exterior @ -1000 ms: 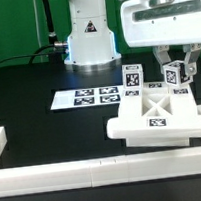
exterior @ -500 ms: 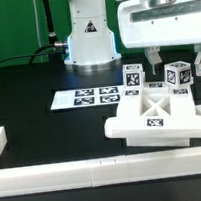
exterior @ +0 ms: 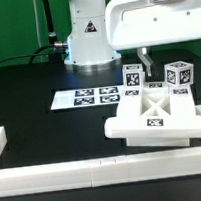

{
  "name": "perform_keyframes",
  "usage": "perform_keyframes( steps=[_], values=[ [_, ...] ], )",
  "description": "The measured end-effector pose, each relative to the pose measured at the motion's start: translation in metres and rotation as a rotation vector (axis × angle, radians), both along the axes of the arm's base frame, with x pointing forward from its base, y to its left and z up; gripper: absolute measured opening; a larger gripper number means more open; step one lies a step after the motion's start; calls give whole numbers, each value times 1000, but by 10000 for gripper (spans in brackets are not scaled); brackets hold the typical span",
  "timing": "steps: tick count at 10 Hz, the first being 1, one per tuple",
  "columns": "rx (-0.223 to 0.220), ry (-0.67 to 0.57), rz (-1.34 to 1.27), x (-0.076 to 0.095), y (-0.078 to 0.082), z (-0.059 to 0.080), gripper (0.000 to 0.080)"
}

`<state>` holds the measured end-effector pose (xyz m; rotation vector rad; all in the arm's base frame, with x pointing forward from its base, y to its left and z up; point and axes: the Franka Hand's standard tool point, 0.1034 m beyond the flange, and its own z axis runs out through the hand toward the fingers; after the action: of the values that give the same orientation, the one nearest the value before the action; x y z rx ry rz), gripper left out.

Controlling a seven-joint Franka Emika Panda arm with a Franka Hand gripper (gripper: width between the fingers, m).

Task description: Assemble chair

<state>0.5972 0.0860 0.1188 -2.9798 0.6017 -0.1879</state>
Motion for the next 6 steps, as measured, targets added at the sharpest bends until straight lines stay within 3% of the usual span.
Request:
perform_keyframes(
  steps=[6],
  values=[
    [-107, -17, 484, -5, 1, -5, 649]
  ],
)
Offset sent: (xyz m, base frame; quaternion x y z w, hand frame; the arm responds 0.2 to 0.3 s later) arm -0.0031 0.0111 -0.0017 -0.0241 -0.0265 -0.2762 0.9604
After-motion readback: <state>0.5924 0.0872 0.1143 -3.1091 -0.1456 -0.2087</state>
